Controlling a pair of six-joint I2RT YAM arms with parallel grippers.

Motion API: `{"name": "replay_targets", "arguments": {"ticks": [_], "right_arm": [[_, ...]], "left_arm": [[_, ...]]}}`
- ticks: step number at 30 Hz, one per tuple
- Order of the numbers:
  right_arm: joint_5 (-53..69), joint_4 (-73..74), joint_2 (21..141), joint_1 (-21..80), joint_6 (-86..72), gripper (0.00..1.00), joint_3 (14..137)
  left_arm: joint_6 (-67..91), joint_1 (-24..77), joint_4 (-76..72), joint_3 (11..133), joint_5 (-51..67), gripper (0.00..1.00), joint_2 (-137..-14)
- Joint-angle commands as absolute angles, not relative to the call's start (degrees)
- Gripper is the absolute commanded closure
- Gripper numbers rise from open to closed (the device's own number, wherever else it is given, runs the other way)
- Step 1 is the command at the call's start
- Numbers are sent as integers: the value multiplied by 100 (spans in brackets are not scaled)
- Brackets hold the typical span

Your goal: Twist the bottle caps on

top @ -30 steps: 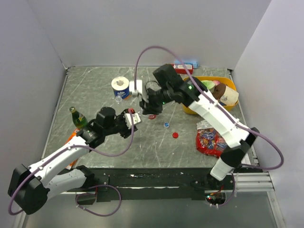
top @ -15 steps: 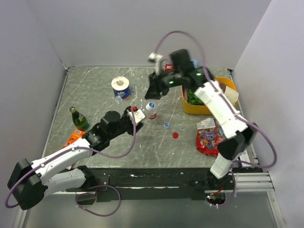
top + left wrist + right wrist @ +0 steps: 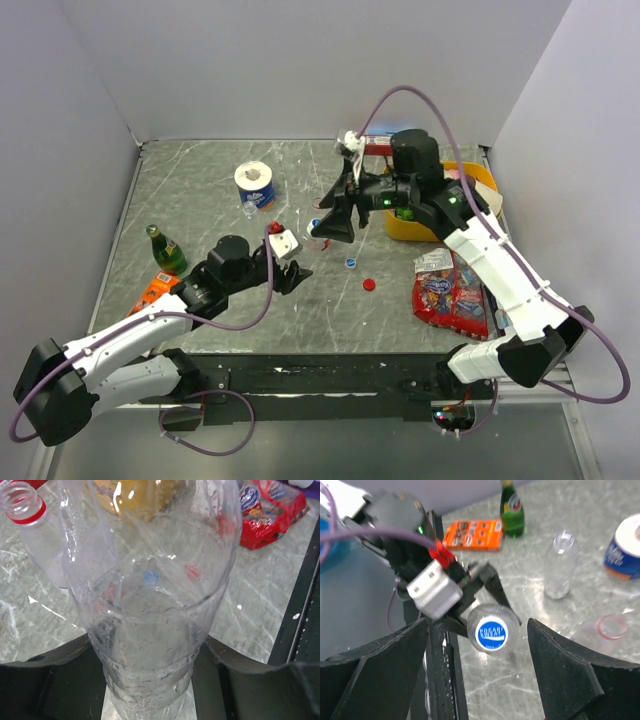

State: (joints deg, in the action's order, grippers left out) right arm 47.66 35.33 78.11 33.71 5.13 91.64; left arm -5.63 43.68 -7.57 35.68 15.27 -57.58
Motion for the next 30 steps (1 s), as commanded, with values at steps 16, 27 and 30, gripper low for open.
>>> {"name": "replay_targets", "arguments": {"ticks": [16,27,30], "right_arm": [[3999,2874,7954,3805,677,39,8763],[3648,3084,7761,3867,1115,85,8813],[3586,3602,7699,3553,1703,92,9357]], "left_arm": [[-290,4245,-1327,3911,2144,99,-5686],[184,4096,-1477,3937,2197,53,-5809],[62,4061,-1118,3955,2074,4,-5775]]}}
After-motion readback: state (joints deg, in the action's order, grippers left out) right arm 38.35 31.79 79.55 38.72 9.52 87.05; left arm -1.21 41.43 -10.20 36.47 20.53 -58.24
